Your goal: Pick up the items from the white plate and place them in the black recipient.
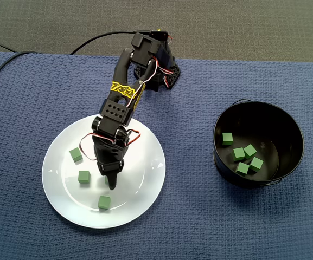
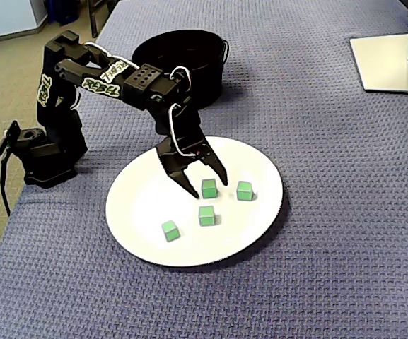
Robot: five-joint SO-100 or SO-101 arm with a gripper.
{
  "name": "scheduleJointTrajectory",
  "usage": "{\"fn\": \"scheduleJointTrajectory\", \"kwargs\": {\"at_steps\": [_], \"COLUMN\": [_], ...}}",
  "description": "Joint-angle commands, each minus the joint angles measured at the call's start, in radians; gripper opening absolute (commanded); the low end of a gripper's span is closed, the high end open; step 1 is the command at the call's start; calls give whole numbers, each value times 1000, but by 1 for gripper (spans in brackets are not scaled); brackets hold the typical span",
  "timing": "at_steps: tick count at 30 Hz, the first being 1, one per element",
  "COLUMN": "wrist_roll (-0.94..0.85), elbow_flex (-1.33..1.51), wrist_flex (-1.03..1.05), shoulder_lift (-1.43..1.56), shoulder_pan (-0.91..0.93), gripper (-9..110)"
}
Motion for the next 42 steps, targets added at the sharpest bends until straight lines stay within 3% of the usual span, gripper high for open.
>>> {"fn": "scheduleJointTrajectory", "kwargs": {"at_steps": [1, 7, 14, 18, 22, 25, 29, 34, 40, 41, 42], "wrist_roll": [20, 35, 147, 235, 310, 278, 164, 152, 133, 138, 118], "elbow_flex": [-5, -37, -216, -245, -403, -402, -434, -480, -314, -299, -293], "wrist_flex": [-29, 51, 293, 341, 434, 376, 439, 503, 370, 364, 383], "shoulder_lift": [37, 124, 637, 887, 962, 934, 670, 267, 124, 126, 138], "shoulder_pan": [-11, 23, 133, -104, -561, -939, -1178, -1210, -1232, -1227, -1223], "gripper": [0, 0, 0, 0, 0, 0, 0, 0, 0, 7, 25]}}
